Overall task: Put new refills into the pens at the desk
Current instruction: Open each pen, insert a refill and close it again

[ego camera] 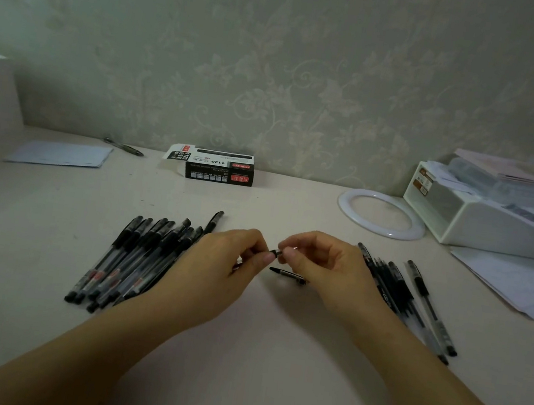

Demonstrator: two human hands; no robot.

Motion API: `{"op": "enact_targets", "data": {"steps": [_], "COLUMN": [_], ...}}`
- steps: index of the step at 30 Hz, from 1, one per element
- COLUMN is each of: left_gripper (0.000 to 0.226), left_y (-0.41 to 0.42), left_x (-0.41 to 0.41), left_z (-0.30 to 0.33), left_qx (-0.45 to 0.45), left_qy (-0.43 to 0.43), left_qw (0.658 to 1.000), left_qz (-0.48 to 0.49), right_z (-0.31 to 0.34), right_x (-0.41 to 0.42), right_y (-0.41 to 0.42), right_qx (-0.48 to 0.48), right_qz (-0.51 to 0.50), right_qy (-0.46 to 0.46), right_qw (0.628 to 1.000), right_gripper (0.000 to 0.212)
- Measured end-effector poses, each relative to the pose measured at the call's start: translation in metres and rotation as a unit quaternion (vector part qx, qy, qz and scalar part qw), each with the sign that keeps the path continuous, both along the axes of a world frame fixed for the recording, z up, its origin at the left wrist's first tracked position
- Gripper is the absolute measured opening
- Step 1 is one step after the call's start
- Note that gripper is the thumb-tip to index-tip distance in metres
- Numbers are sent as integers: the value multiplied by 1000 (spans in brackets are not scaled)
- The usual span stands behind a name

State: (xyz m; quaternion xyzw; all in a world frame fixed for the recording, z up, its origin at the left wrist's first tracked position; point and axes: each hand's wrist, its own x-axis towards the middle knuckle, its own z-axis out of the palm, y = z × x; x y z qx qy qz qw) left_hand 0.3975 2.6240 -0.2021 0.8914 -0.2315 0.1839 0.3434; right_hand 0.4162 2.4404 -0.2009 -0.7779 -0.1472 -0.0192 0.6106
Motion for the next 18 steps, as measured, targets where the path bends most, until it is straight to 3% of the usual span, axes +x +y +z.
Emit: {"op": "enact_targets", "data": {"steps": [6,15,18], "left_gripper": [16,29,32], "left_y": [0,2,3], "left_x": [0,2,3], "left_z": [-1,-1,-3], "left_qx": [0,35,45], "left_qy": [3,2,11], "left_qw": [1000,999,999], "left_qz": [-6,12,23], "right_z": [-2,-1,-5], "right_x": [0,7,4], "right_y": [1,-6,-7], "right_qx": [5,25,-136], "right_qz": [-19,-99,-76], "right_qy": [3,-30,-93], "right_qw": [1000,994,983], "right_gripper": [13,1,8]}}
